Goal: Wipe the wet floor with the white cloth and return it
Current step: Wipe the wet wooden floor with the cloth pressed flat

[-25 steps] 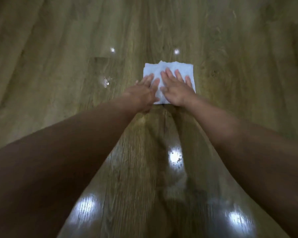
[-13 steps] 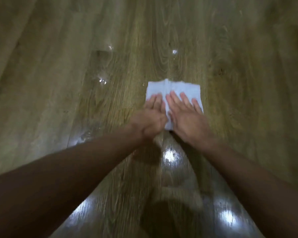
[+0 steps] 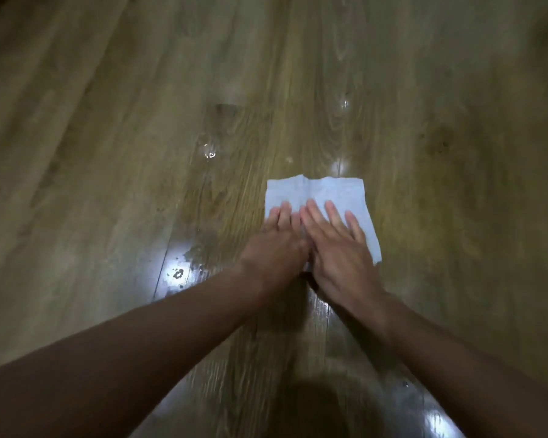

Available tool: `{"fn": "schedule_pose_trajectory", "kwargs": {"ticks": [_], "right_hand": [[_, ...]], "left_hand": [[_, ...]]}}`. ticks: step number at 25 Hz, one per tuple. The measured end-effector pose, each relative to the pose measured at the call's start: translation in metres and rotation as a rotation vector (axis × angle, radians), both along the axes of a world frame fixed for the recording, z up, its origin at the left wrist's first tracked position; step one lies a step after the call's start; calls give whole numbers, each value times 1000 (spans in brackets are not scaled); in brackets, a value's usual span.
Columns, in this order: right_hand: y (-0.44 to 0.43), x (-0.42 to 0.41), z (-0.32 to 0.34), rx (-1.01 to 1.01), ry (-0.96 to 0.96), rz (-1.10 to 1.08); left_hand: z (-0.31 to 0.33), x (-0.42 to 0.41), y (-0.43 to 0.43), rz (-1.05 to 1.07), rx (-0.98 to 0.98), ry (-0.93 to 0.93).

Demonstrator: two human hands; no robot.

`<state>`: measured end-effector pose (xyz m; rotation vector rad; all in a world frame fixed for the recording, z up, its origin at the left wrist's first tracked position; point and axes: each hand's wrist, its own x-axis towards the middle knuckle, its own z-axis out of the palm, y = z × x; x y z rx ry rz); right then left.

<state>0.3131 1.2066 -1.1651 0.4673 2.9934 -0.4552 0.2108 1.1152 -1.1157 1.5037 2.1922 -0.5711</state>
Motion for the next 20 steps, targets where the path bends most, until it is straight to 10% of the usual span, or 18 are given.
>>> {"fn": "schedule_pose_trajectory", "kwargs": {"ticks": [20], "right_hand": [[51, -139, -3, -173, -61, 20]], "left_hand": [[-8, -95, 9, 131, 47, 103]]}}
